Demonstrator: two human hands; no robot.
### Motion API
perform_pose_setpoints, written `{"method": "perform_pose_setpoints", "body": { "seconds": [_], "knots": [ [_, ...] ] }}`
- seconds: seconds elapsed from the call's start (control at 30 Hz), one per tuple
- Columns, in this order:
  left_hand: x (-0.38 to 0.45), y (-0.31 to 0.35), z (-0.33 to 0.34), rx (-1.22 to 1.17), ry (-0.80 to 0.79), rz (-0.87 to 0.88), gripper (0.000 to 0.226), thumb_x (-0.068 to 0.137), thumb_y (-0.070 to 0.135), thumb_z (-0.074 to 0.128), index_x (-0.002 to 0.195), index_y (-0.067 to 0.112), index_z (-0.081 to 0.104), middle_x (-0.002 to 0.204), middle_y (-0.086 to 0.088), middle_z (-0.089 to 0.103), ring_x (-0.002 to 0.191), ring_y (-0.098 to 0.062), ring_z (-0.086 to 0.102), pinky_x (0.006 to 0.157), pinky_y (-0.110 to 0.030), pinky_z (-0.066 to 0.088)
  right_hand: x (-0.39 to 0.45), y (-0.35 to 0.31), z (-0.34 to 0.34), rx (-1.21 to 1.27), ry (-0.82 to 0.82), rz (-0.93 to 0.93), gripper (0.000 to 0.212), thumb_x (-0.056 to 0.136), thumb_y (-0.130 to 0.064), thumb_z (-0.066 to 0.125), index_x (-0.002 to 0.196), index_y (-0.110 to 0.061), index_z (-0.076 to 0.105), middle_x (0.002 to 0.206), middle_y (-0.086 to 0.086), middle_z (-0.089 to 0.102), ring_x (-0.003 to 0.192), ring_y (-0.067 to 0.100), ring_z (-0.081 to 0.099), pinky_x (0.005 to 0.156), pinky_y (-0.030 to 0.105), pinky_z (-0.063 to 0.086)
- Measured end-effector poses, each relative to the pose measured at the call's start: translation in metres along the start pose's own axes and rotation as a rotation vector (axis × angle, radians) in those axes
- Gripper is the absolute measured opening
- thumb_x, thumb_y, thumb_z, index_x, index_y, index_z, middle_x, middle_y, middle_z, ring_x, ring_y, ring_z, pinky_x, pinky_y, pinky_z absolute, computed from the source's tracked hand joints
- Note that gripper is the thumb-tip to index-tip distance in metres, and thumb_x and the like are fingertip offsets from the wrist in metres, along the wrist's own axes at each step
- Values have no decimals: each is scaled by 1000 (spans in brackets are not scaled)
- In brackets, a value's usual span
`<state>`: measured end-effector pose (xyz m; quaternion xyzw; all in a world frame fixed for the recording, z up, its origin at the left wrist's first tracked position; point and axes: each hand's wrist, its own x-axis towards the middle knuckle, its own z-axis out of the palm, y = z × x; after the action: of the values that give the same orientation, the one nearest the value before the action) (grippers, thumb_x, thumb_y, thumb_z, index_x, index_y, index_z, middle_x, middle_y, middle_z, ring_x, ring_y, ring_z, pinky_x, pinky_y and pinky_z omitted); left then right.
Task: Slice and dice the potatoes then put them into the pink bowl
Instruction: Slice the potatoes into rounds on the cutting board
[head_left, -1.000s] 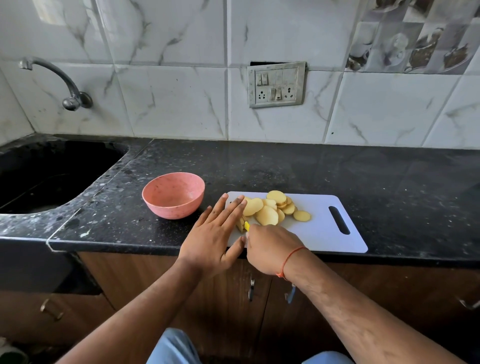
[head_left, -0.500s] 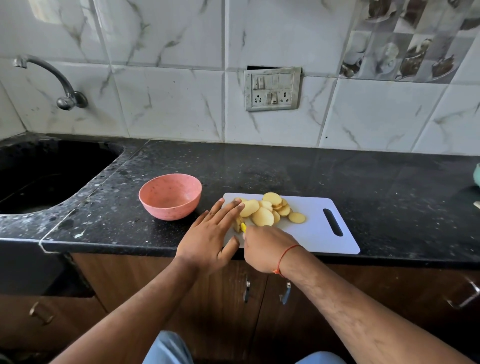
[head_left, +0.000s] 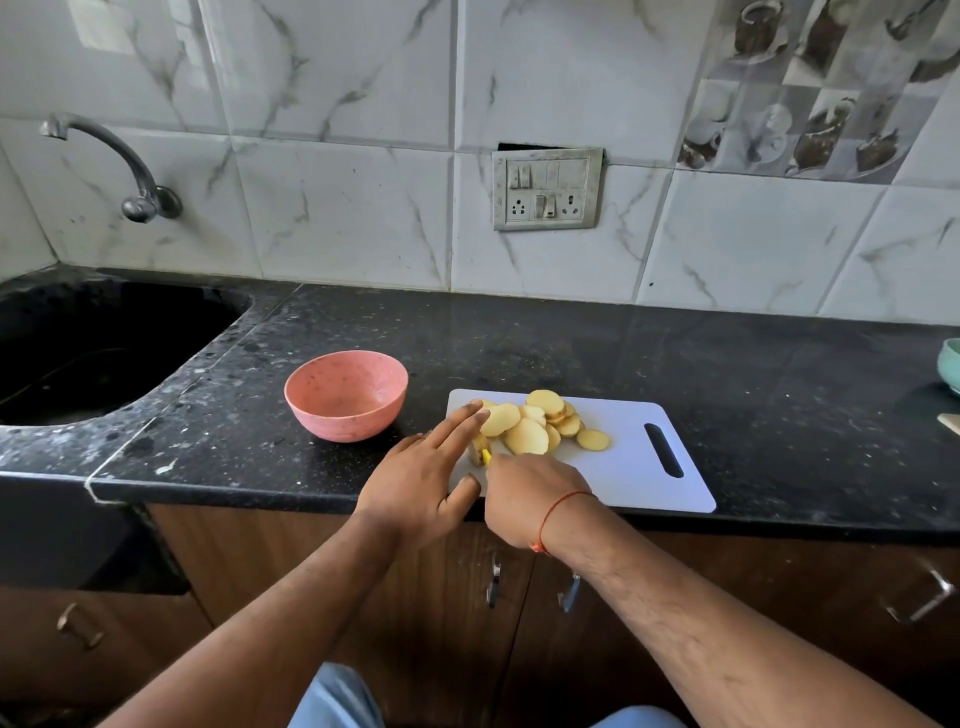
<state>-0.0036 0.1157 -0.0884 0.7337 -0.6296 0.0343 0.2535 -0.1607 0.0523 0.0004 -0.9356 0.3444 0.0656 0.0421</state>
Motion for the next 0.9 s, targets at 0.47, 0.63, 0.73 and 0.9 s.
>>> {"method": "perform_pose_setpoints", "body": {
  "seconds": [0.47, 0.63, 0.73, 0.9],
  "knots": [
    [3, 3, -2, -12, 15, -38, 77, 95, 54, 30, 168, 46, 7, 175, 24, 5, 153, -13, 38, 121, -42, 38, 5, 2, 0, -9, -25, -6, 21, 102, -22, 50, 119, -17, 61, 93, 3, 62, 87, 21, 62, 69, 34, 49],
    [8, 5, -3, -7, 25, -25, 77, 93, 50, 37, 167, 42, 18, 174, 23, 16, 151, -11, 40, 117, -39, 41, -7, 17, 10, -2, -43, -9, 21, 102, -25, 49, 121, -19, 58, 94, 2, 61, 87, 19, 60, 73, 35, 53],
    [8, 5, -1, -11, 11, -26, 78, 93, 50, 38, 168, 42, 16, 175, 23, 14, 153, -12, 37, 120, -40, 39, -4, 16, 3, 9, -65, -15, 17, 100, -23, 49, 113, -18, 60, 88, 2, 60, 84, 19, 60, 71, 34, 52],
    [7, 6, -1, -3, 9, -20, 79, 92, 55, 34, 168, 39, 18, 174, 24, 11, 154, -14, 37, 121, -40, 37, 11, 6, -4, 30, -88, -19, 17, 100, -23, 47, 103, -17, 63, 87, 3, 62, 84, 22, 62, 70, 35, 51]
  ]
}}
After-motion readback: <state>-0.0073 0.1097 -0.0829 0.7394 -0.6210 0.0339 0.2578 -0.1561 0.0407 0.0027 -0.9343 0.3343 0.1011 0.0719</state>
